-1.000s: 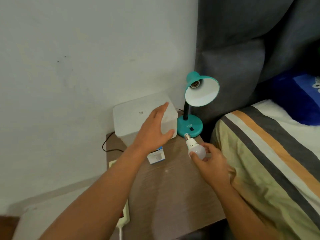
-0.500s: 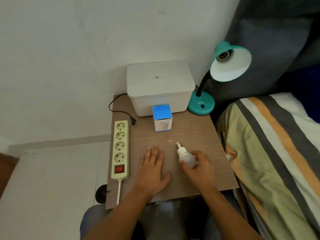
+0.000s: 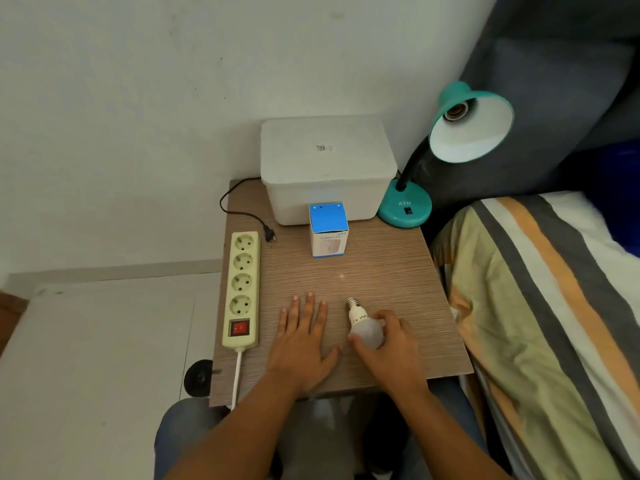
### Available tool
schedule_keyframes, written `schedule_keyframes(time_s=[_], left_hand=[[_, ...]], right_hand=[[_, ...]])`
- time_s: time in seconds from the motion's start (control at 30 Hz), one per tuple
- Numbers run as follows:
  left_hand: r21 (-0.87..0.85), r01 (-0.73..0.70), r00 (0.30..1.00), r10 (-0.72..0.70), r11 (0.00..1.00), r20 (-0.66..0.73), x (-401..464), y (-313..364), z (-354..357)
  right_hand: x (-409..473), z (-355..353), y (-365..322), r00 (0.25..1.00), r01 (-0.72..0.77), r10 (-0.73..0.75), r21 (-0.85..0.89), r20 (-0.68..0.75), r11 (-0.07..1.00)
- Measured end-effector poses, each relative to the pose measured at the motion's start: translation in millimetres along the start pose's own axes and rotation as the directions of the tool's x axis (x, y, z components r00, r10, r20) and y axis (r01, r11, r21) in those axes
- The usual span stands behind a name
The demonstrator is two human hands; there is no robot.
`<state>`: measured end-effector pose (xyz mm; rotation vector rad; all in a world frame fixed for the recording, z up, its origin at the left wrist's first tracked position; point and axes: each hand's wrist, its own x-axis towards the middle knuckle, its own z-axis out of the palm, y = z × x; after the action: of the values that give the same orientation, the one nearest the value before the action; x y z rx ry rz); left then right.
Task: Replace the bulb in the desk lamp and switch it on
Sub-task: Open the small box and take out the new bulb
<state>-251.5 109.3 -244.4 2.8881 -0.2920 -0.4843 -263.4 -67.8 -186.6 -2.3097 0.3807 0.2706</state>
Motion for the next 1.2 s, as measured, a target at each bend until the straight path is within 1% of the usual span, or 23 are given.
schedule_keyframes(time_s=[0.13, 0.23, 0.37, 0.43, 0.53, 0.63, 0.77, 0.87, 0.93, 1.03, 1.2], left_hand=[[-0.042, -0.001, 1.000, 0.001, 0.999, 0.010, 0, 1, -9], [-0.159, 0.051, 0.998, -0.058, 0.986, -0.038, 5, 0, -20], [-0.313, 0.106, 0.980, -0.153, 0.944, -0.130, 29, -3, -38], [-0.419, 0.119, 0.969, -0.197, 0.900, -0.149, 45, -3, -49], [-0.530, 0.109, 0.956, -0.235, 0.841, -0.177, 76, -3, -59], [-0.661, 0.124, 0.922, -0.332, 0.740, -0.199, 107, -1, -60], [-0.819, 0.109, 0.844, -0.488, 0.564, -0.224, 135, 13, -55], [-0.873, 0.079, 0.776, -0.579, 0.482, -0.250, 142, 25, -53], [-0.879, 0.076, 0.734, -0.623, 0.471, -0.271, 144, 29, -53], [-0.865, 0.098, 0.695, -0.656, 0.492, -0.295, 146, 32, -53], [-0.844, 0.131, 0.698, -0.653, 0.520, -0.294, 133, 37, -52]], right_hand=[[2, -4, -4, 0.999, -0.042, 0.042, -0.002, 0.011, 0.999], [11, -12, -10, 0.999, -0.030, 0.032, 0.052, -0.030, 0.998], [39, -20, -25, 0.998, 0.030, -0.026, 0.087, -0.057, 0.996], [57, -23, -34, 0.996, 0.078, -0.072, 0.098, -0.058, 0.992], [84, -26, -50, 0.987, 0.163, -0.161, 0.073, -0.032, 0.984], [108, -30, -69, 0.966, 0.260, -0.260, 0.044, -0.008, 0.965], [136, -34, -85, 0.925, 0.380, -0.380, 0.011, 0.001, 0.925], [149, -35, -88, 0.902, 0.431, -0.431, -0.031, 0.009, 0.902], [155, -35, -89, 0.873, 0.486, -0.487, -0.075, 0.005, 0.871], [160, -34, -90, 0.841, 0.540, -0.540, -0.129, 0.043, 0.832], [158, -32, -88, 0.825, 0.564, -0.553, -0.184, 0.115, 0.805]])
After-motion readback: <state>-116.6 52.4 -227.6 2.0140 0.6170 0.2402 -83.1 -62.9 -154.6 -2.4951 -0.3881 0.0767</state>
